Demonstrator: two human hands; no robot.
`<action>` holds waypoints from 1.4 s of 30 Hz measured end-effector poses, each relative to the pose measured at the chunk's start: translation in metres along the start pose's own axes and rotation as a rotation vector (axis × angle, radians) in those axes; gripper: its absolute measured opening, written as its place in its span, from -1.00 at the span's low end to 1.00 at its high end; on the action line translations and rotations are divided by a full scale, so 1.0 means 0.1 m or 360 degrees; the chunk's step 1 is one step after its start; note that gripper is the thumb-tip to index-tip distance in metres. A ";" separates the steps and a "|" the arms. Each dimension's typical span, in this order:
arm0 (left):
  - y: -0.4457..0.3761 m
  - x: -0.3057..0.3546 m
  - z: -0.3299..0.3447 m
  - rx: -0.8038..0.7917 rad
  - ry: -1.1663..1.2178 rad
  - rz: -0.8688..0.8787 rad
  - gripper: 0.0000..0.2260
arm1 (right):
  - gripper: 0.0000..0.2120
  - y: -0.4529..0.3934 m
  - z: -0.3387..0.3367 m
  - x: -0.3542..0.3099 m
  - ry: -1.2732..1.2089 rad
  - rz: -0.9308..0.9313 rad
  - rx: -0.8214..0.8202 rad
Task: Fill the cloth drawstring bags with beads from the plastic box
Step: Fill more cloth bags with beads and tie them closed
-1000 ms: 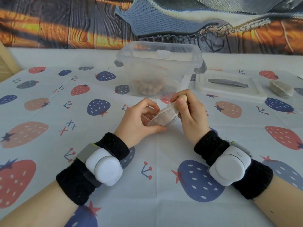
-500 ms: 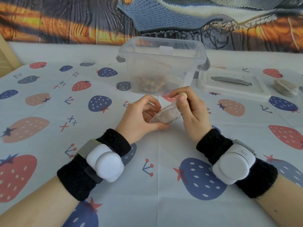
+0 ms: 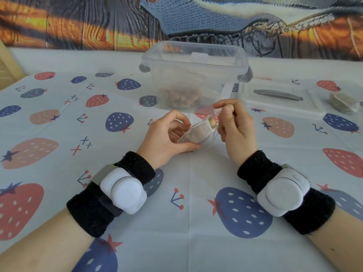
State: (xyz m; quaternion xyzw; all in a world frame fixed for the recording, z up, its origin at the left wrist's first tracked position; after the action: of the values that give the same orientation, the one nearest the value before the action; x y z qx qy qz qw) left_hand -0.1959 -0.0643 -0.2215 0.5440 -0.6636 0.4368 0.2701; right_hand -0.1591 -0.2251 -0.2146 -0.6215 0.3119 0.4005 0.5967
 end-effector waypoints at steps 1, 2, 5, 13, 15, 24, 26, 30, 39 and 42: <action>0.00 0.00 0.00 -0.0006 0.0004 -0.0006 -0.62 | -0.80 -0.02 -0.01 0.01 -0.0007 0.0032 0.0052; -0.01 -0.01 -0.01 -0.0010 0.0008 -0.0013 -0.63 | -0.77 -0.03 -0.03 0.01 -0.0024 0.0061 0.0090; -0.03 -0.03 -0.04 -0.0014 0.0076 -0.0066 -0.63 | -0.70 -0.04 -0.05 0.01 -0.0079 0.0102 0.0130; -0.07 -0.08 -0.06 -0.0109 0.0196 -0.0154 -0.63 | -0.78 0.05 0.00 -0.04 0.0014 -0.0086 -0.0075; -0.07 -0.09 -0.06 -0.0120 0.0204 -0.0166 -0.64 | -0.82 0.07 0.02 -0.06 0.0043 -0.0163 -0.0145; -0.06 -0.08 -0.05 -0.0057 0.0144 -0.0149 -0.62 | -0.92 0.04 0.00 0.03 -0.0056 0.0052 -0.0175; -0.06 -0.06 -0.05 -0.0057 0.0130 -0.0118 -0.61 | -0.90 0.05 0.01 0.02 -0.0065 0.0031 -0.0250; -0.05 -0.05 -0.05 -0.0050 0.0105 -0.0079 -0.58 | -0.91 0.05 0.01 0.00 0.0038 -0.0075 -0.0291; -0.05 -0.08 -0.05 -0.0065 0.0091 -0.0082 -0.61 | -0.95 0.04 -0.01 0.04 0.0243 -0.0078 -0.0267; -0.05 -0.09 -0.04 -0.0108 0.0183 -0.0072 -0.68 | -0.95 0.03 -0.01 0.05 0.0256 -0.0052 -0.0230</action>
State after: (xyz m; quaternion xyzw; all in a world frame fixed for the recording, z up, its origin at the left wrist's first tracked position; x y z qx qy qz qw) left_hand -0.1888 -0.0565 -0.2256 0.5234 -0.6490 0.4384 0.3357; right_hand -0.1586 -0.2254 -0.2205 -0.6980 0.3190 0.3608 0.5299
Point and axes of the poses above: each hand's wrist, its own y-axis away from the middle knuckle, its own z-axis out of the palm, x = y × z, the point moved 1 cm from there along -y, towards the middle knuckle, and after that the axes turned 5 degrees about -y, right-handed, at the moved point
